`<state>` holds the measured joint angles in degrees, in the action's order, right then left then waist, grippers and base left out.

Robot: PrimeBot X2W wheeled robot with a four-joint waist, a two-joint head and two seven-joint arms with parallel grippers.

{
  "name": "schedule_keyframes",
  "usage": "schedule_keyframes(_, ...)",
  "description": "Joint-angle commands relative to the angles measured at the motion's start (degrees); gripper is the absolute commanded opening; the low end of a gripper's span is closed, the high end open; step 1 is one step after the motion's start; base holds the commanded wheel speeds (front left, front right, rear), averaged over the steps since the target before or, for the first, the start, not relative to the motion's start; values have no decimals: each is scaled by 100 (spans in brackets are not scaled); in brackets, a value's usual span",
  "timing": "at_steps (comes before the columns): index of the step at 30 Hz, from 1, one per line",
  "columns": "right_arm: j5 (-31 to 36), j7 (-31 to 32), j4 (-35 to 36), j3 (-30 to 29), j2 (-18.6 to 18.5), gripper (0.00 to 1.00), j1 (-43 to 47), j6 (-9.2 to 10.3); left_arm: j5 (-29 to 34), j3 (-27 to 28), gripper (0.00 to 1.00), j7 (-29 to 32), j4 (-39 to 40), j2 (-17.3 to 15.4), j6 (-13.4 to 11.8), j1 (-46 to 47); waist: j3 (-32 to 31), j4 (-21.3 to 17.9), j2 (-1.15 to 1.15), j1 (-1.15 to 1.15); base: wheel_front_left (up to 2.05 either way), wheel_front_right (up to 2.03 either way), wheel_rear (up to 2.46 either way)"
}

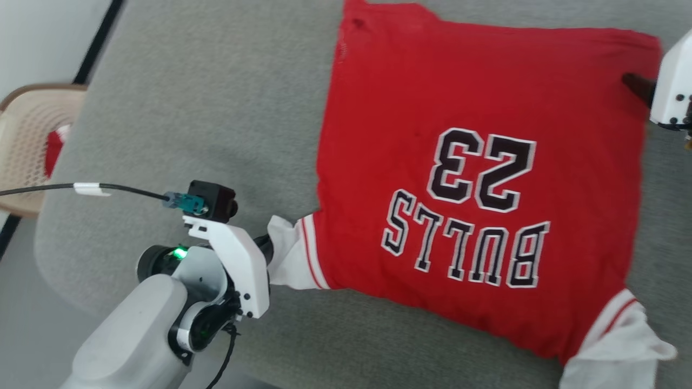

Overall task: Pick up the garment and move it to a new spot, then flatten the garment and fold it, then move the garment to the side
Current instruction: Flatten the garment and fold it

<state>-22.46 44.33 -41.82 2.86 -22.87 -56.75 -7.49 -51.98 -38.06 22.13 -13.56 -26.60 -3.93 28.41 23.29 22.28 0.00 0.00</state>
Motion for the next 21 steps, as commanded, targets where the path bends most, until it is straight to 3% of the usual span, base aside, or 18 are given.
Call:
schedule_keyframes(1,23,34,-83,-43,3,100,-86,0,53,-17,0,-37,-23,36,41,98,120,172,0,0,0,0,0)
schedule_keyframes(10,584,997,-1833,-324,228,100,-132,1,31,-85,0,-121,-390,217,182,241,222,369,0,0,0,0,0)
schedule_keyframes(11,631,1002,-1892,-322,251,65,-150,1,14,-84,0,-125,-428,227,195,250,220,363,0,0,0,0,0)
schedule_keyframes(12,631,891,-1904,-344,309,0,-208,1,-16,-69,0,-146,-501,226,225,261,209,323,0,0,0,0,0)
schedule_keyframes(21,228,608,-1105,262,327,0,-362,0,-129,199,0,-388,-714,-37,241,165,-27,-270,0,0,0,0,0)
